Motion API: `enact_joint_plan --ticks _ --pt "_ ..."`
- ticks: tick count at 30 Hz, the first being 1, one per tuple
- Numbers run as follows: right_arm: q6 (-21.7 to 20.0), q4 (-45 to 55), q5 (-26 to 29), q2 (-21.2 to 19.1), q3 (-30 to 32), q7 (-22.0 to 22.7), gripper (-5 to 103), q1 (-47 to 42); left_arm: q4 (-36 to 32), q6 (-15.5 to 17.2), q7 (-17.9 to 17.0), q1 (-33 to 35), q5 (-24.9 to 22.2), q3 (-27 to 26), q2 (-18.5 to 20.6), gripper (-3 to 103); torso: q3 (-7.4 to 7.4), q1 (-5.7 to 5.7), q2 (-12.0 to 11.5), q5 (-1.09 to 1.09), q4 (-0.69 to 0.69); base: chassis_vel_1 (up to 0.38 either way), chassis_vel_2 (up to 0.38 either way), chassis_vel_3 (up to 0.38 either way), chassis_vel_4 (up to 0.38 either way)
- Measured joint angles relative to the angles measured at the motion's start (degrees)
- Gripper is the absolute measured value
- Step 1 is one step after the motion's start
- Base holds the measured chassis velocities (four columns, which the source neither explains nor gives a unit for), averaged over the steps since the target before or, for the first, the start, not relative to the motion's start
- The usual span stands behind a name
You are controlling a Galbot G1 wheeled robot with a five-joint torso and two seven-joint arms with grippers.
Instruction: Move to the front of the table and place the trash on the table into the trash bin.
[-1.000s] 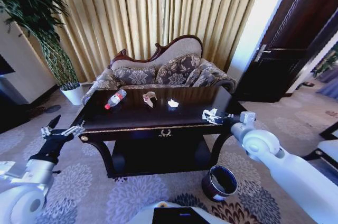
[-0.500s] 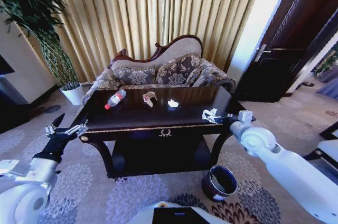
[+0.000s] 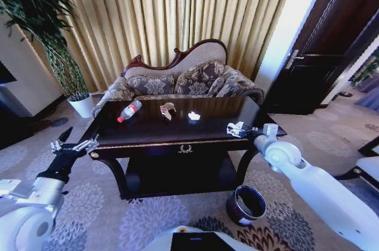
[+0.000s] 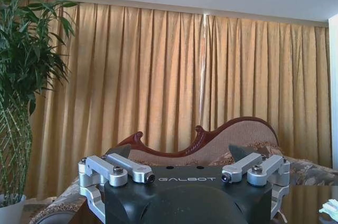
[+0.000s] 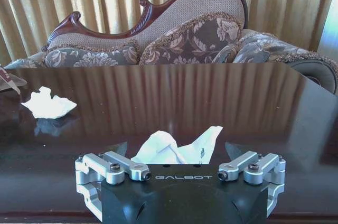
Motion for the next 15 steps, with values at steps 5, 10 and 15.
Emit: enact_joint_plan --ticks 5,10,15 --pt "0.0 -1.19 -0.66 0.54 -1.33 0.06 100 1.12 0.0 0.01 0.06 0.07 0.01 -0.14 0.0 100 0.0 0.0 0.0 0.0 0.0 0.0 0.0 0.0 0.0" --pt "0.0 -2.36 -1.36 0.73 -1.8 0.06 100 1.5 0.05 0.01 0.12 0.02 0.01 -0.14 0.0 100 0.0 0.0 0.0 0.0 0.0 0.0 0.0 0.0 0.0" --pt "0.0 -3.32 -1.71 0.86 -2.08 0.06 100 1.89 0.11 0.01 0.19 -0.08 0.01 -0.07 0.05 100 0.0 0.0 0.0 0.0 0.0 0.0 0.0 0.0 0.0"
